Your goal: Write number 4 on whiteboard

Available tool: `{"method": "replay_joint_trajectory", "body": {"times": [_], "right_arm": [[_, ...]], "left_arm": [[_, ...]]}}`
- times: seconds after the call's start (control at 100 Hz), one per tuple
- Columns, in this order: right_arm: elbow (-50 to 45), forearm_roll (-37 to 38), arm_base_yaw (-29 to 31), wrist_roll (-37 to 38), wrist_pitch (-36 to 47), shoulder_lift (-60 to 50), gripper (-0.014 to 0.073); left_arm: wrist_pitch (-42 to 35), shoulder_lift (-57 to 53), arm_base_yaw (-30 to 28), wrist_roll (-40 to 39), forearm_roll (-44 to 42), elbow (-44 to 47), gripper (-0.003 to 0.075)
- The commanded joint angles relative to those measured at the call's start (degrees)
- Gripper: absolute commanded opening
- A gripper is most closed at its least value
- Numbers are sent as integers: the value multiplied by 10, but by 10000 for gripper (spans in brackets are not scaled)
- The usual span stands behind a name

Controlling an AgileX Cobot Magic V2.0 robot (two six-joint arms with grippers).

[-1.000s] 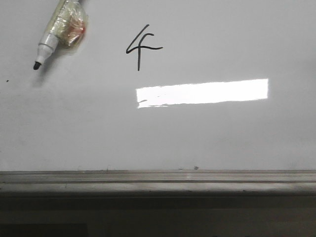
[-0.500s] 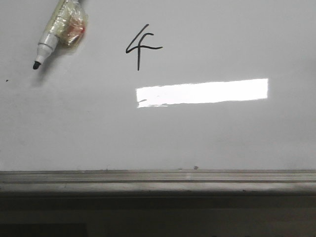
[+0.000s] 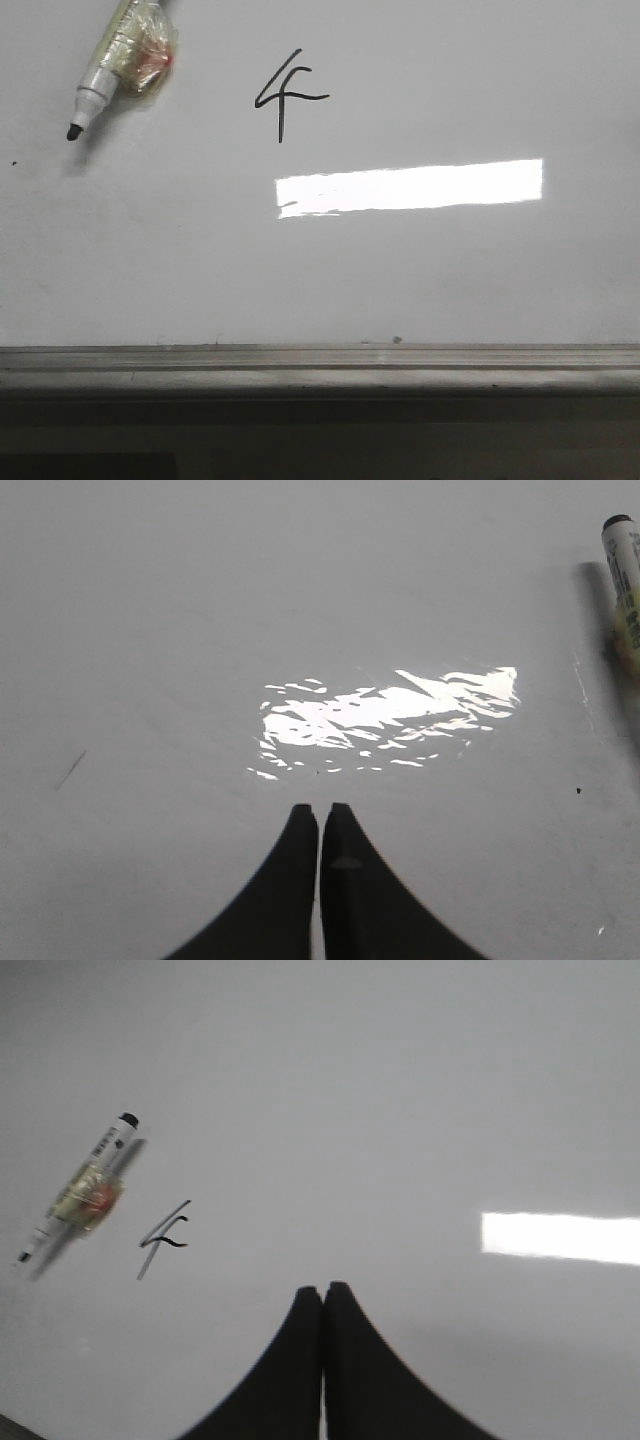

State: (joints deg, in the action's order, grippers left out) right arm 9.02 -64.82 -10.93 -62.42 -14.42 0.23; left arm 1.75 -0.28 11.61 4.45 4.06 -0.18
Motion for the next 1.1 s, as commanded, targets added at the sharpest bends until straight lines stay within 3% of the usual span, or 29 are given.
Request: {"method": "replay_joint_trajectory", "body": {"times": [0.0,0.17,0.41,1.09], "right_arm": [[12,92,4,26,44,6,-65],[-22,432,49,338,114,11,-65],[-85,627,120,448,135,-10,-65],[-106,643,124,463,112,-20,-65]], "left_arm": [[-45,-15,-2,-7,4,16,-20],[-45,-15,-2,-7,4,16,-20],[-45,-15,-2,-7,4,16,-20],[-45,-15,-2,-7,4,16,-20]]}}
